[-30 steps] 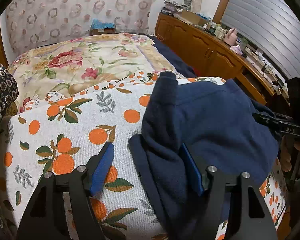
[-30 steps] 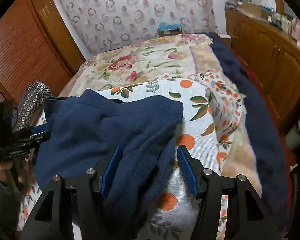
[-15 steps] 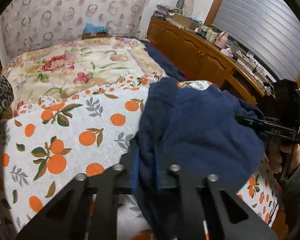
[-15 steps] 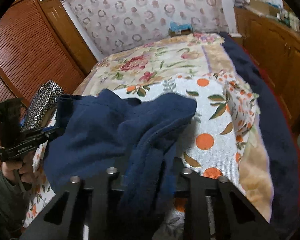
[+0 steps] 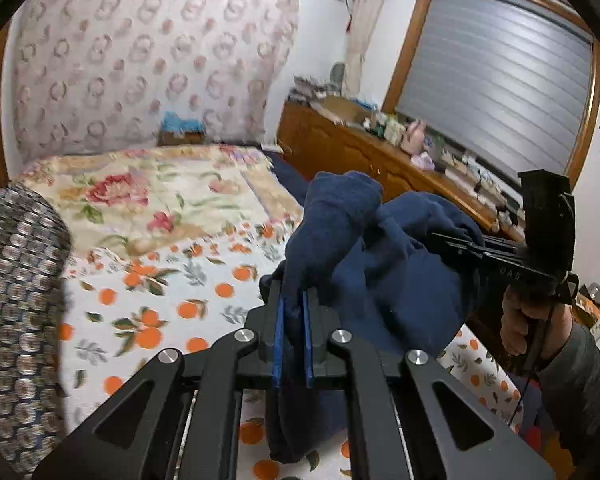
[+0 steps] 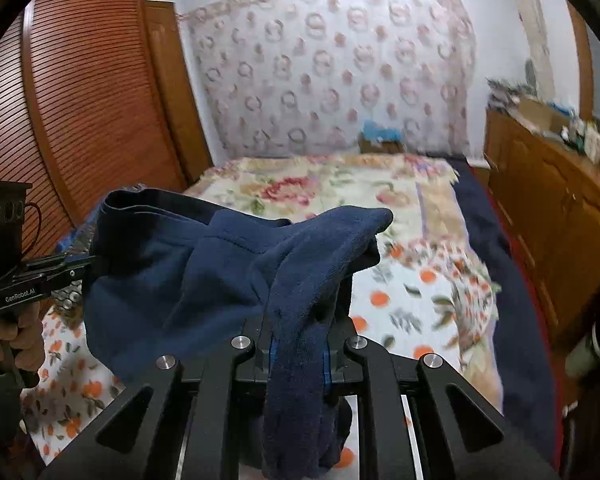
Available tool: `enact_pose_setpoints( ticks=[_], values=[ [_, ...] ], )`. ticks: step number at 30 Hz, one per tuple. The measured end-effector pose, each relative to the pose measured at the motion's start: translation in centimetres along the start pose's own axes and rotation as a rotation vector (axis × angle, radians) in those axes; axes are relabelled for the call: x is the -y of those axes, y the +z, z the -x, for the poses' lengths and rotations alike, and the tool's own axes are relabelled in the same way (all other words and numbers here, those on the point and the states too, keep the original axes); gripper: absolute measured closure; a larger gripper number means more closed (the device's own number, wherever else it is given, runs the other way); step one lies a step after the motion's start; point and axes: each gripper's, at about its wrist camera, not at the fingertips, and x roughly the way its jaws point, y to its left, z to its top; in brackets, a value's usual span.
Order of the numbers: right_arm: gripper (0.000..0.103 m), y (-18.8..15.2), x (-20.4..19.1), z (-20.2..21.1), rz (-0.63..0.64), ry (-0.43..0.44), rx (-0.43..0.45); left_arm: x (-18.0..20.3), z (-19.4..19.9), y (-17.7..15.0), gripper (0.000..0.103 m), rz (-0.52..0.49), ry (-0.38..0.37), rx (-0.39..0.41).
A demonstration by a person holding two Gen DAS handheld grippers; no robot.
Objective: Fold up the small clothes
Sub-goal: 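Lift the folded shirt with both grippers and carry it toward the clothes stack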
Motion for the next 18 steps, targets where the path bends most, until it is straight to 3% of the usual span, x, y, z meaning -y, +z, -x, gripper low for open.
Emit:
enact_pose_setpoints(
  ticks=[3,10,18],
  values=[
    [0.088,1.0,-1.5,-0.3,0.040,0.031,0.023,-0.8,2.6,0.4,0.095,0.002,0.038,0.051],
    [0.088,4.6,-7.0,-3.8,0.150,0.146,0.068,-5.2,9.0,-0.4,0.095,0.036,0.213,0.187],
    [0.088,9.5,-13.6,-12.1,0.285,0.249,0.070,-11.8,14.1,-2.4,0.095,0.155,0.345,0.292]
  ],
)
